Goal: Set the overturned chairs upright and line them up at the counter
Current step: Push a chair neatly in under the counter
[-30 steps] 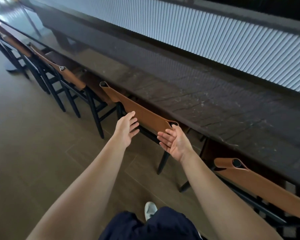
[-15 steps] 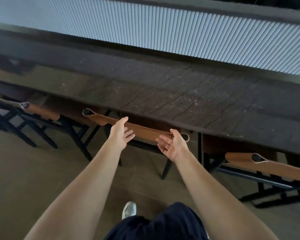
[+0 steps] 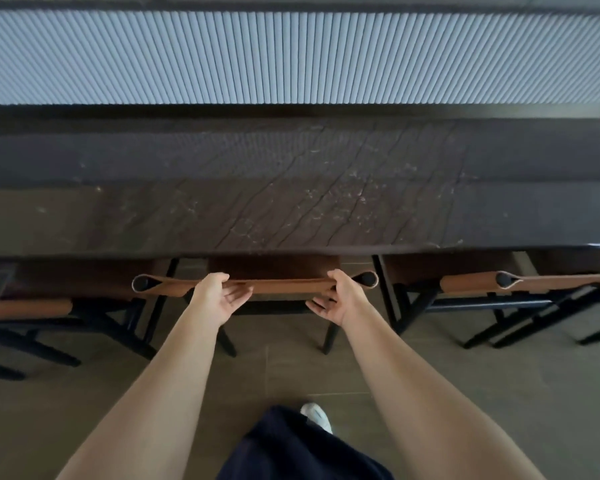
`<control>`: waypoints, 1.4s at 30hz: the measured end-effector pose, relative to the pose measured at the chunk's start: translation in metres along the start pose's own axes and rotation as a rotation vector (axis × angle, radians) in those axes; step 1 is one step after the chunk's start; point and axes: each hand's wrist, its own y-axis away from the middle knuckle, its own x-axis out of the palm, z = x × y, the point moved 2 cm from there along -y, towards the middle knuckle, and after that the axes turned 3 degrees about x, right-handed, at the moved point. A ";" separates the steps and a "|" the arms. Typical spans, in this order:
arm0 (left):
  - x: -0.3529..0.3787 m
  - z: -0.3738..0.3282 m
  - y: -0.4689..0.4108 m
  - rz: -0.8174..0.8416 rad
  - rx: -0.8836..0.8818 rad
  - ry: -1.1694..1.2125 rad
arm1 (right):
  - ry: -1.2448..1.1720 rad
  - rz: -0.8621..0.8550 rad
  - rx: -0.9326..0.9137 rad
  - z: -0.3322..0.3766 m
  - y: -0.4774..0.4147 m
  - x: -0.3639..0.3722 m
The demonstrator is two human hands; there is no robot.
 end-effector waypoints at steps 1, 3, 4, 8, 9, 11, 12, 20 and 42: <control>-0.003 -0.001 -0.001 0.000 -0.010 -0.010 | 0.008 -0.008 0.004 0.002 -0.001 0.001; -0.007 -0.004 -0.004 0.004 -0.024 -0.037 | 0.003 -0.026 0.008 0.002 -0.002 0.002; -0.007 -0.006 -0.006 0.004 -0.030 -0.045 | -0.008 -0.035 0.001 0.002 -0.004 0.004; -0.004 -0.007 -0.014 -0.016 -0.029 -0.062 | -0.112 -0.052 -0.054 0.002 -0.011 0.007; -0.003 -0.007 -0.015 -0.018 -0.034 -0.051 | -0.138 -0.053 -0.071 0.003 -0.013 0.007; -0.001 -0.004 -0.017 -0.021 -0.040 -0.017 | -0.186 -0.052 -0.099 0.003 -0.015 0.007; 0.000 -0.003 -0.018 -0.028 -0.040 0.003 | -0.203 -0.054 -0.102 0.003 -0.014 0.007; -0.003 0.003 -0.023 -0.042 -0.005 0.031 | -0.264 -0.113 -0.146 -0.002 0.001 0.005; 0.046 0.044 -0.011 -0.021 0.024 0.079 | -0.171 -0.136 -0.196 0.037 -0.012 -0.051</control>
